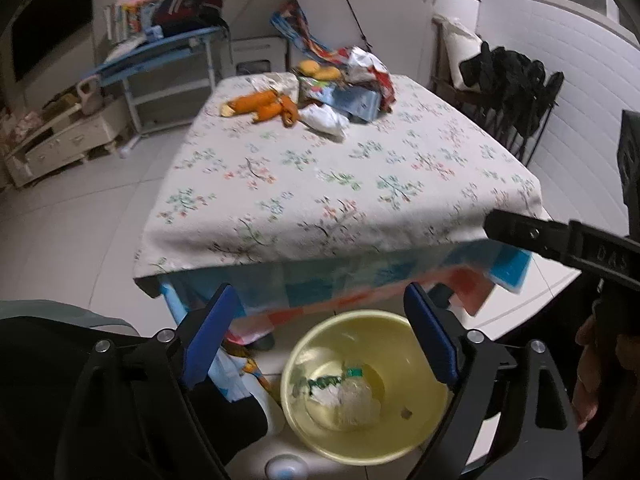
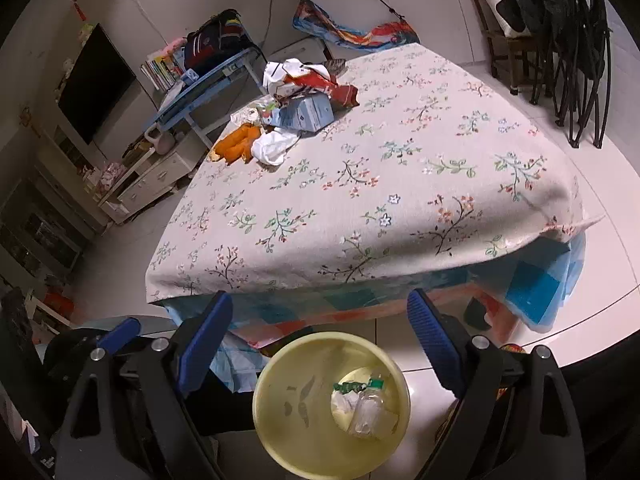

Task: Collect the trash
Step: 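Release the bottle into the basin with the right tool while the left tool drops the tissue, then move both tools back over the table toward the orange bread pieces and white tissue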

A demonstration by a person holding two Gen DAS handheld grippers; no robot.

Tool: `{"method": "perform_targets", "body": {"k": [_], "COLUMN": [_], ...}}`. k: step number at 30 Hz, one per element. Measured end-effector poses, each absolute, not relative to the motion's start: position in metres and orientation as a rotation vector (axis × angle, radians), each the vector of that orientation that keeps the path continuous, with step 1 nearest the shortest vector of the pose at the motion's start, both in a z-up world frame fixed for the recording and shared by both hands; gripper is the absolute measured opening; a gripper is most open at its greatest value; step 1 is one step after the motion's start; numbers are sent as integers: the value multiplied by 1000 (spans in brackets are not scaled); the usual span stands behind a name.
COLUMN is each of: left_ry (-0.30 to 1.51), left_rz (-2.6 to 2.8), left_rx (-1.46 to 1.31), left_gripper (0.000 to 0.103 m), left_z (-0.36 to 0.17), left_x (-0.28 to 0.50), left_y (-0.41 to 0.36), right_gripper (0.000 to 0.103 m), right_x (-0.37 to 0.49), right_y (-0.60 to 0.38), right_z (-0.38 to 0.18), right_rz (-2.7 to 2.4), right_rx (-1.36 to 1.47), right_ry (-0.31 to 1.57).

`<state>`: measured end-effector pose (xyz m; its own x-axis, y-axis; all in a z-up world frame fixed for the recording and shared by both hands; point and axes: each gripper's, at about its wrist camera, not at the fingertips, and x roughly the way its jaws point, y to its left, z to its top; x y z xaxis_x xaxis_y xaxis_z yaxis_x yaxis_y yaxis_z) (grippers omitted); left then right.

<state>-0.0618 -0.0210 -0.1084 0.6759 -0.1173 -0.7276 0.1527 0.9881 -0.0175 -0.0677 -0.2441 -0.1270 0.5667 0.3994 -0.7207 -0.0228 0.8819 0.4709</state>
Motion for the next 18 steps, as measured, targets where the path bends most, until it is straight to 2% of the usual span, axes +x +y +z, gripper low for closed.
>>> {"method": "perform_targets", "body": {"k": [18], "left_ry": [794], "left_rz": [-112], "left_rx": [21], "left_gripper": [86], "left_z": [-107], "left_x": [-57], "left_y": [-16], "right_gripper": [86], "right_x": [-67], "right_y": [-239], "right_z": [-131], "right_rz": [254], "right_rx": [425], "right_ry": [951]}}
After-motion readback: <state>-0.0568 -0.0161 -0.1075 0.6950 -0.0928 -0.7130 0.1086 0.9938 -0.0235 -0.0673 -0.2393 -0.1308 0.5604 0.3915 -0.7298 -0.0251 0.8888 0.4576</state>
